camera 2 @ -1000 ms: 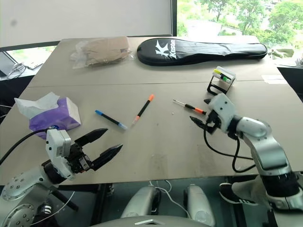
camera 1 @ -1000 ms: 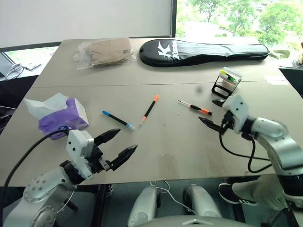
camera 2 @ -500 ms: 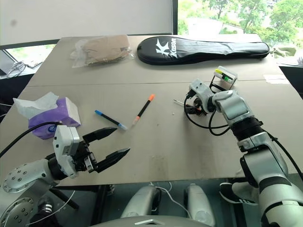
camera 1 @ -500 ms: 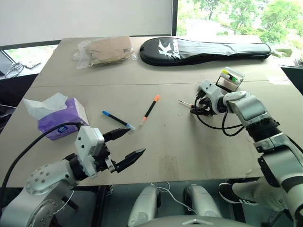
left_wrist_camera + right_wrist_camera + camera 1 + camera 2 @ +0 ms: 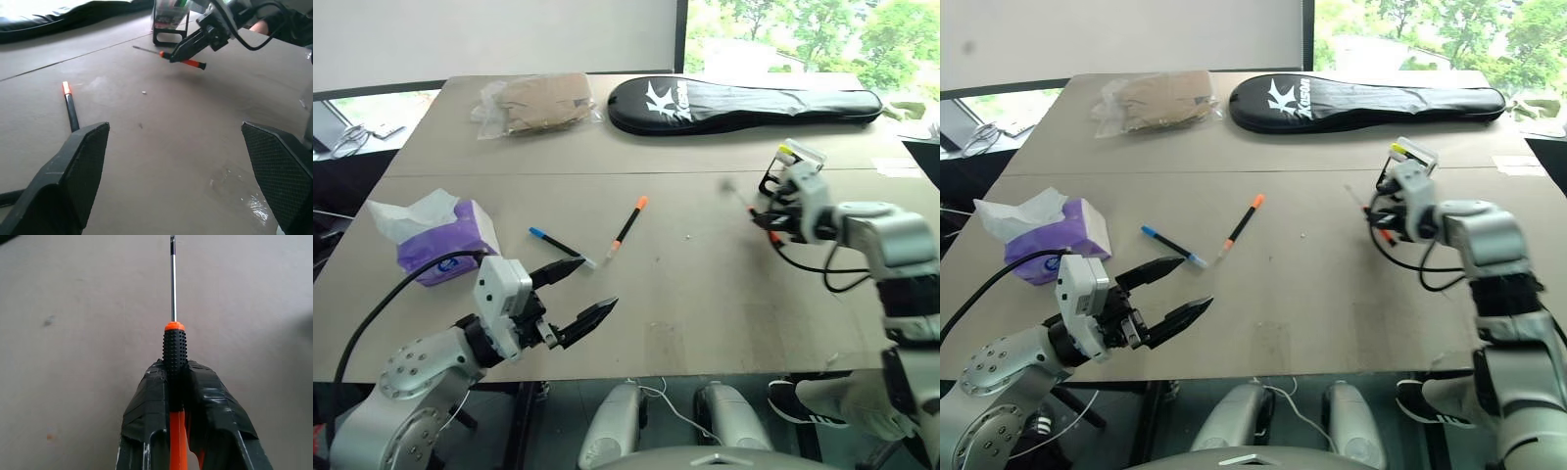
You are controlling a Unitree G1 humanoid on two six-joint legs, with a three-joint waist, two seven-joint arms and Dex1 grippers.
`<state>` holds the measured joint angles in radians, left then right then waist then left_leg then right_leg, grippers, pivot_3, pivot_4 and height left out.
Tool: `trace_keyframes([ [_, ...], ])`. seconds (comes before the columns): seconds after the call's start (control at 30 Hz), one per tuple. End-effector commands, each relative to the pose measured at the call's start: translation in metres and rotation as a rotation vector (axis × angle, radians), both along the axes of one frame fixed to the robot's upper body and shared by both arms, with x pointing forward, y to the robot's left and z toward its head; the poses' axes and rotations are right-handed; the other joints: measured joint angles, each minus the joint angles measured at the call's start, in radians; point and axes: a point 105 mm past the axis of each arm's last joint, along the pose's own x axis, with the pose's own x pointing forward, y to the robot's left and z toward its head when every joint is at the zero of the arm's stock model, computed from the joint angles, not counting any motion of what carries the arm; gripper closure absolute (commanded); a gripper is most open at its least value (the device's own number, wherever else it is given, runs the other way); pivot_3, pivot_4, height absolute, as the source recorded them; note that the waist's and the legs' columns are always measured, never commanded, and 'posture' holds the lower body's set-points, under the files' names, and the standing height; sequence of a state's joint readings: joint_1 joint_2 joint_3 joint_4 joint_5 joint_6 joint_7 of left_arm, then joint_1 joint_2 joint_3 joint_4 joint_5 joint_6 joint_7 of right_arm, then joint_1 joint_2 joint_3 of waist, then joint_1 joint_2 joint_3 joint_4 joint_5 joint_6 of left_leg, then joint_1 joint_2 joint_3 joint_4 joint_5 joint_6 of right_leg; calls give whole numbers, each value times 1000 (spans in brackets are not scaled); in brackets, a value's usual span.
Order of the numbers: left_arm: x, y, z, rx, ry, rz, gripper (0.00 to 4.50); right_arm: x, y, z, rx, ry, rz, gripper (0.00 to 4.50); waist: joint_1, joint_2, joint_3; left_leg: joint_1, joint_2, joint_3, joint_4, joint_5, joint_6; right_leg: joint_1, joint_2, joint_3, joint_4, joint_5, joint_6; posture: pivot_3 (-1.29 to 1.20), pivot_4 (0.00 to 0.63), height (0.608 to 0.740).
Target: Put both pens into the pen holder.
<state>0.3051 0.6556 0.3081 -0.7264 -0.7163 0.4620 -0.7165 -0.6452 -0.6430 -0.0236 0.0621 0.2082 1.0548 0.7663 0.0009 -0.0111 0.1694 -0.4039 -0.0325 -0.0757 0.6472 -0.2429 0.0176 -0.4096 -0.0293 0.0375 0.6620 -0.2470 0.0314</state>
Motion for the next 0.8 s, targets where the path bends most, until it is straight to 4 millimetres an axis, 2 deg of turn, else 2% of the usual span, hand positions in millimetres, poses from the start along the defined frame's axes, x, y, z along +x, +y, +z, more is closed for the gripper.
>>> trace_keyframes([
  [0.03, 5, -3, 5, -21, -37, -2, 0, -25, -58, 15, -82, -31, -205, 4465, 4, 0, 0, 0, 0, 0, 0, 0, 0, 0, 0, 0, 0, 0, 0, 0, 150, 740],
  [0.13, 8, -5, 0, -14, -32, -35, 0, -35, -89, -3, -144, 42, -322, 4465, -6, 0, 0, 2, 0, 2, 0, 0, 0, 1, 1, 1, 0, 0, 0, 0, 150, 740],
  [0.33, 14, -2, -4, 7, -31, -64, 0, -38, -99, -34, -161, 147, -334, 4465, -34, 1, -1, 7, 3, 10, 0, 0, 0, 2, 5, 5, 2, 0, 0, 0, 150, 740],
  [0.37, 14, -2, -5, 15, -30, -70, 0, -37, -101, -36, -158, 154, -335, 3486, -34, -1, -1, 7, 3, 10, 0, 0, 0, 2, 5, 5, 2, 0, 0, 0, 150, 740],
  [0.47, 14, 2, -7, 26, -24, -67, 0, -33, -101, -31, -143, 138, -319, 2142, -38, -3, -2, 7, 3, 11, 1, 0, 1, 3, 5, 5, 2, 0, 0, 0, 150, 740],
  [0.63, 17, 9, -9, 14, -21, 4, 0, -30, -86, -1, -142, 23, -241, 49, -39, -1, -1, 7, 4, 10, 1, 0, 1, 3, 5, 5, 2, 0, 0, 0, 150, 740],
  [0.73, 17, 10, -12, 16, -15, 35, 0, -32, -62, 17, -126, -61, -93, 49, -37, 0, -1, 6, 4, 10, 1, 0, 1, 2, 5, 6, 2, 0, 1, 0, 150, 740],
  [0.8, 18, 13, -14, 15, -3, 62, 0, -37, -34, 33, -82, -106, 35, 49, -34, 0, -1, 6, 4, 9, 1, 0, 1, 2, 5, 5, 1, 0, 1, 0, 150, 740],
])
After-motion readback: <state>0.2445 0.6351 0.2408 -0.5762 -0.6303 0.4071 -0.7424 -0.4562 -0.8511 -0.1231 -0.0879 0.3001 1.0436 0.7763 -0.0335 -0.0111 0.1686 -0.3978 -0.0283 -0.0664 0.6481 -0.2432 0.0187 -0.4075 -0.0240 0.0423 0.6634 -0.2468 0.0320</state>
